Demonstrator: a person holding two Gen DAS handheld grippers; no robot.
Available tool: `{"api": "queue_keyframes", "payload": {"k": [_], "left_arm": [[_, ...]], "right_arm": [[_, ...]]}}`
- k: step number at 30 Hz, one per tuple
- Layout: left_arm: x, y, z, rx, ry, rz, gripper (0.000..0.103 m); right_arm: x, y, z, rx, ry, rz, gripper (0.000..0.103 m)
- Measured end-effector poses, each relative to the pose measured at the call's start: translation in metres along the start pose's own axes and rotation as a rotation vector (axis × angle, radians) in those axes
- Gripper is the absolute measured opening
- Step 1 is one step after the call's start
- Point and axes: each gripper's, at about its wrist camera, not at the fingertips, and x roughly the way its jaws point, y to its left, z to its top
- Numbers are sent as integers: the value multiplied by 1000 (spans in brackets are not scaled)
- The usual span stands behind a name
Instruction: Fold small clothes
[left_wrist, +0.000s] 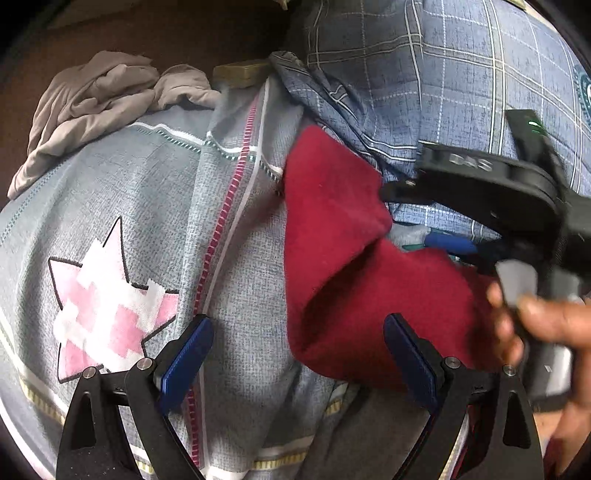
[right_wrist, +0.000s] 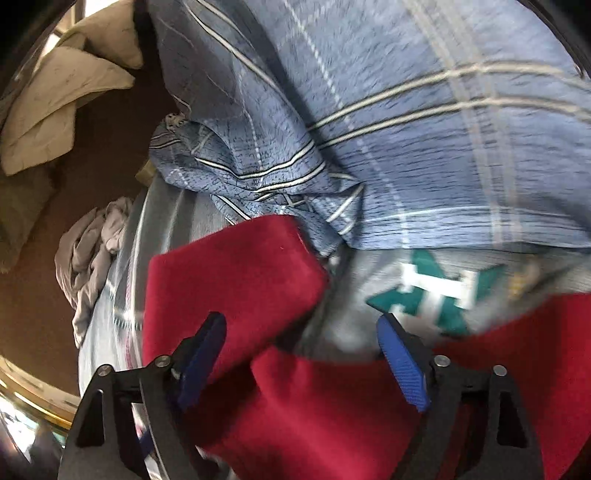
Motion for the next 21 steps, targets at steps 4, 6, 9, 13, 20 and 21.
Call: {"api": "queue_keyframes", "payload": {"k": [4, 6, 9, 13, 20, 21], "left_arm": [[-2, 4, 0, -29, -7, -24, 93], [-2, 5, 0, -29, -11, -23, 93], [2, 3, 3, -14, -11, -13, 93], [-2, 7, 5, -39, -33, -13, 93], [-17, 2, -1, -24, -87, -27, 93], [-19, 2, 0, -27, -95, -41, 93]], "right_arm": [[28, -6, 6, 79, 54, 84, 64], [43, -4, 6, 88, 87, 104, 61], [54, -1, 7, 90, 90, 110, 45], [30, -1, 6, 97, 3, 91, 8], [-46, 0, 7, 68, -124, 59, 5], [-53, -1, 7, 69, -135, 51, 5]]}}
